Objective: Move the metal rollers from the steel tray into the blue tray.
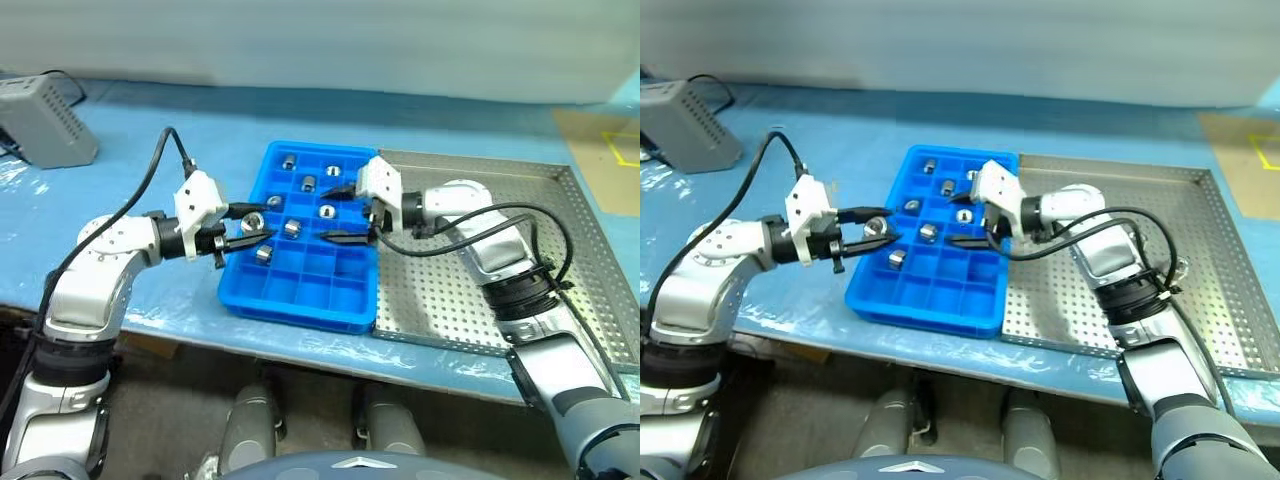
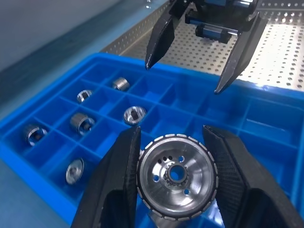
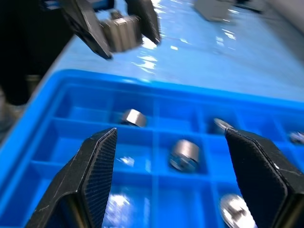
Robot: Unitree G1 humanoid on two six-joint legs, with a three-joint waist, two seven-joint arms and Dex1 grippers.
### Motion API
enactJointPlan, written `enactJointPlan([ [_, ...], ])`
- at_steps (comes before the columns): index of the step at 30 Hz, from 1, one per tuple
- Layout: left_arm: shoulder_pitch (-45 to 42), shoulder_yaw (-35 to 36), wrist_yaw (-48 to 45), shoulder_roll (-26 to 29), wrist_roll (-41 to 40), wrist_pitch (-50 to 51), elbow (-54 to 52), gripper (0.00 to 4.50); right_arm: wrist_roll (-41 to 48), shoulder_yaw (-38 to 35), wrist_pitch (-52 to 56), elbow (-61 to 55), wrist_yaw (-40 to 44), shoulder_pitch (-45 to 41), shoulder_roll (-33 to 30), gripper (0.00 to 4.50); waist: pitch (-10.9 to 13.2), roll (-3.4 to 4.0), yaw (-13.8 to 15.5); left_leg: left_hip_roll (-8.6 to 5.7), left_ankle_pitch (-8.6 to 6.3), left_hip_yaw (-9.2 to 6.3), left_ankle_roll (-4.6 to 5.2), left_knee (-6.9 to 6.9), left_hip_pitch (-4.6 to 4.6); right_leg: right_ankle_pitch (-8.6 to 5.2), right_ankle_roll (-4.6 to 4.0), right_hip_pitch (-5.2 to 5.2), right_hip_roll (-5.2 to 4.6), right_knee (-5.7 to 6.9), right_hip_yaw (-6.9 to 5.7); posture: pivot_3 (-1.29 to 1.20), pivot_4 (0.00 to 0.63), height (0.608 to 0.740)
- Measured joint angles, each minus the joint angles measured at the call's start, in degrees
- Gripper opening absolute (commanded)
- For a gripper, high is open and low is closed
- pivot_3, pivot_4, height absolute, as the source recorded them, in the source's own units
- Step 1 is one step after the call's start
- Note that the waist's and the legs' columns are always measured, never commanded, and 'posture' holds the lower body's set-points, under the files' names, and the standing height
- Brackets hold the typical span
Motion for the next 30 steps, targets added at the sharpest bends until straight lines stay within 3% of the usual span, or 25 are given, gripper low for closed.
enactJointPlan([
  [4, 2.5, -4.4, 0.2, 0.6, 1.0, 0.0, 0.1, 1.73, -2.3, 2.0, -2.6, 0.4, 1.7, 1.1, 0.0, 3.73, 0.0, -0.02, 1.6, 0.05, 0.31, 0.07, -0.41, -0.37, 0.13, 0.03, -0.05, -0.04, 0.03, 0.03, 0.04, -0.01, 0.150, 0.740],
  [20, 0.7, -15.0, 3.1, -3.5, 4.7, -1.1, 6.7, 1.73, -6.5, 2.0, -5.1, 3.0, 0.2, 2.7, -1.1, 3.73, 0.0, -0.05, 1.0, 0.58, 0.82, 0.14, -1.06, -1.24, 0.48, 0.03, -0.48, -0.36, 0.90, 0.00, 0.44, -0.06, 0.150, 0.740],
  [26, 0.1, -15.3, 3.3, -3.9, 4.2, 0.3, 8.1, 3.69, -6.6, 1.4, -5.2, 3.0, -0.2, 3.3, -1.8, 3.73, 0.0, -0.06, 0.8, 0.69, 0.85, 0.21, -1.10, -1.34, 0.54, -0.07, -0.65, -0.39, 0.99, 0.00, 0.43, -0.08, 0.150, 0.740],
  [30, -0.7, -15.2, 1.6, -2.6, 3.1, 2.0, 8.5, 3.69, -6.6, 0.7, -5.1, 2.9, -0.8, 3.4, -2.0, 3.73, 0.0, -0.06, 0.7, 0.76, 0.86, 0.24, -1.10, -1.36, 0.55, -0.12, -0.75, -0.42, 1.06, 0.02, 0.43, -0.08, 0.150, 0.740],
])
